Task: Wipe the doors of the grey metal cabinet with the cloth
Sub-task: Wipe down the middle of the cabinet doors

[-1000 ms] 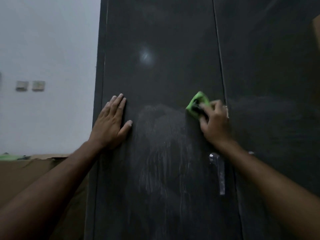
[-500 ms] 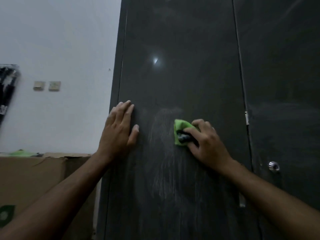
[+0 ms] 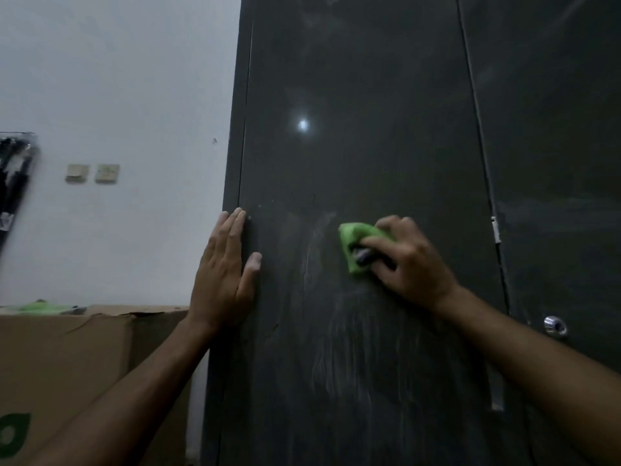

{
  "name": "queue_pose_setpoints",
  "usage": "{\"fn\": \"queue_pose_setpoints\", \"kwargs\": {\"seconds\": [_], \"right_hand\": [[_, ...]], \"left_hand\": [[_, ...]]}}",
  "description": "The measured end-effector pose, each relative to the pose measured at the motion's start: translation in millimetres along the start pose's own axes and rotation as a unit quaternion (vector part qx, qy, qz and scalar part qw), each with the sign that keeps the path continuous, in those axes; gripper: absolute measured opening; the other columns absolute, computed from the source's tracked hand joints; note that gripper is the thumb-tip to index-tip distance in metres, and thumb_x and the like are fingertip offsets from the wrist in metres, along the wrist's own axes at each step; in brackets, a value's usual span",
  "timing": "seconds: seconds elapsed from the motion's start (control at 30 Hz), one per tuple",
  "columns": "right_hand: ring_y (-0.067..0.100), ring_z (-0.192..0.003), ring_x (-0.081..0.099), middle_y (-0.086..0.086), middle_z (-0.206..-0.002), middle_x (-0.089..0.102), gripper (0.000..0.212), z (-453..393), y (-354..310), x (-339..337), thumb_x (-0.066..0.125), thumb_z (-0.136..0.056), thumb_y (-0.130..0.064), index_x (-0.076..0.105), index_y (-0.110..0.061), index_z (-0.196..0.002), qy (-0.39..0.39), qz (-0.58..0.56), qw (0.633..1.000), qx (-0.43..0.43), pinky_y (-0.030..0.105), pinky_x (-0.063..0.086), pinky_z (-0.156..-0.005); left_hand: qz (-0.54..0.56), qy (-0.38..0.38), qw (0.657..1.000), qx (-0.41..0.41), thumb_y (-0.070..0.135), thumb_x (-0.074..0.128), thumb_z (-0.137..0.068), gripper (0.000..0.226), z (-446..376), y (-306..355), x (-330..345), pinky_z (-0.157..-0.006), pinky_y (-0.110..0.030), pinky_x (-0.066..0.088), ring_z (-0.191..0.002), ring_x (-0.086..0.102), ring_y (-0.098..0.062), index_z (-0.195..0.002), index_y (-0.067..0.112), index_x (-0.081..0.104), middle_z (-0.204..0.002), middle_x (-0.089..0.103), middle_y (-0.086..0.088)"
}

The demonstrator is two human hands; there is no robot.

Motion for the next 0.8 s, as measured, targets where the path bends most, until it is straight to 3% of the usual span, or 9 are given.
{"fn": "queue_pose_setpoints", "kwargs": {"seconds": [0.1, 0.17, 0.27, 0.33, 0.4, 0.5, 0.6, 0.67, 0.8], "right_hand": [[0.037, -0.098, 0.051, 0.015, -0.116, 0.051, 0.031, -40.5, 21.8, 4.1, 0.057, -0.083, -0.020, 0.069, -0.016, -0.111, 0.098, 0.010, 0.975, 0.201, 0.051, 0.052, -0.083], [0.037, -0.102, 0.050, 0.015, -0.124, 0.048, 0.037, -59.7, -5.5, 19.4, 0.052, -0.081, -0.023, 0.067, -0.017, -0.114, 0.112, 0.009, 0.963, 0.244, 0.050, 0.051, -0.086], [0.039, -0.099, 0.052, 0.019, -0.129, 0.051, 0.037, -47.4, -66.8, 41.9, 0.056, -0.082, -0.022, 0.068, -0.014, -0.116, 0.006, -0.042, 0.998, 0.037, 0.050, 0.050, -0.088], [0.040, -0.096, 0.058, 0.022, -0.125, 0.056, 0.035, -23.3, -77.3, 38.6, 0.063, -0.084, -0.023, 0.070, -0.011, -0.116, -0.059, -0.046, 0.990, -0.122, 0.047, 0.052, -0.088], [0.041, -0.095, 0.061, 0.023, -0.121, 0.060, 0.031, -22.6, -54.8, 30.0, 0.069, -0.084, -0.022, 0.073, -0.011, -0.112, -0.049, -0.020, 0.987, -0.152, 0.047, 0.052, -0.089], [0.038, -0.095, 0.056, 0.018, -0.116, 0.056, 0.025, -65.1, -21.4, 27.9, 0.068, -0.083, -0.016, 0.072, -0.012, -0.107, 0.050, -0.017, 0.998, 0.020, 0.047, 0.052, -0.084], [0.036, -0.097, 0.052, 0.015, -0.116, 0.052, 0.027, -107.0, -47.5, 45.5, 0.060, -0.080, -0.018, 0.069, -0.015, -0.106, 0.113, -0.010, 0.977, 0.181, 0.047, 0.051, -0.080], [0.036, -0.098, 0.051, 0.014, -0.122, 0.052, 0.033, -107.9, -86.7, 61.1, 0.058, -0.079, -0.022, 0.067, -0.017, -0.111, 0.077, -0.023, 0.989, 0.125, 0.047, 0.050, -0.080], [0.031, -0.098, 0.054, 0.016, -0.124, 0.056, 0.042, -68.7, -120.0, 63.6, 0.058, -0.084, -0.030, 0.068, -0.016, -0.121, -0.084, -0.064, 0.979, -0.174, 0.044, 0.051, -0.077]], "left_hand": [[0.028, 0.012, 1.000, -0.004, 0.046, 0.034, -0.101, 0.072, 2.6, -0.4, 0.0, -0.129, -0.034, 0.019, -0.160, 0.019, -0.015, -0.165, 0.013, 0.025, -0.172, 0.025, -0.006], [0.048, 0.018, 0.999, -0.008, 0.045, 0.033, -0.101, 0.073, 3.4, -0.4, -1.3, -0.129, -0.030, 0.018, -0.159, 0.019, -0.012, -0.165, 0.011, 0.024, -0.172, 0.025, -0.007], [0.075, 0.029, 0.997, 0.003, 0.041, 0.034, -0.102, 0.071, 4.9, -0.2, -5.0, -0.130, -0.031, 0.021, -0.159, 0.024, -0.017, -0.163, 0.006, 0.026, -0.171, 0.027, -0.011], [0.094, 0.034, 0.995, 0.008, 0.039, 0.035, -0.102, 0.071, 4.8, -0.4, -7.6, -0.129, -0.035, 0.023, -0.157, 0.027, -0.021, -0.162, 0.004, 0.028, -0.169, 0.030, -0.013], [0.103, 0.041, 0.994, 0.011, 0.039, 0.034, -0.102, 0.070, 5.2, 0.4, -8.9, -0.128, -0.040, 0.028, -0.155, 0.032, -0.024, -0.161, 0.002, 0.030, -0.167, 0.034, -0.014], [0.101, 0.066, 0.993, 0.001, 0.041, 0.034, -0.101, 0.070, 7.6, -1.2, -9.0, -0.124, -0.044, 0.034, -0.150, 0.039, -0.027, -0.158, 0.000, 0.034, -0.162, 0.040, -0.016], [0.103, 0.078, 0.991, -0.016, 0.043, 0.033, -0.100, 0.072, 7.2, -4.2, -8.8, -0.123, -0.041, 0.034, -0.147, 0.040, -0.028, -0.157, 0.000, 0.035, -0.160, 0.041, -0.018], [0.104, 0.087, 0.991, -0.020, 0.044, 0.032, -0.101, 0.072, 7.2, -5.0, -9.8, -0.123, -0.030, 0.030, -0.147, 0.039, -0.028, -0.157, -0.002, 0.035, -0.159, 0.041, -0.020], [0.109, 0.099, 0.989, -0.030, 0.043, 0.031, -0.101, 0.072, 6.4, -3.2, -12.1, -0.118, -0.011, 0.023, -0.144, 0.036, -0.017, -0.155, -0.002, 0.036, -0.158, 0.041, -0.021]]}}
Point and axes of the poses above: each hand's wrist, its own z-axis away from the middle knuckle, its own x-axis out of the palm, y = z × x, the point moved 4 cm from there along -z, towards the middle knuckle
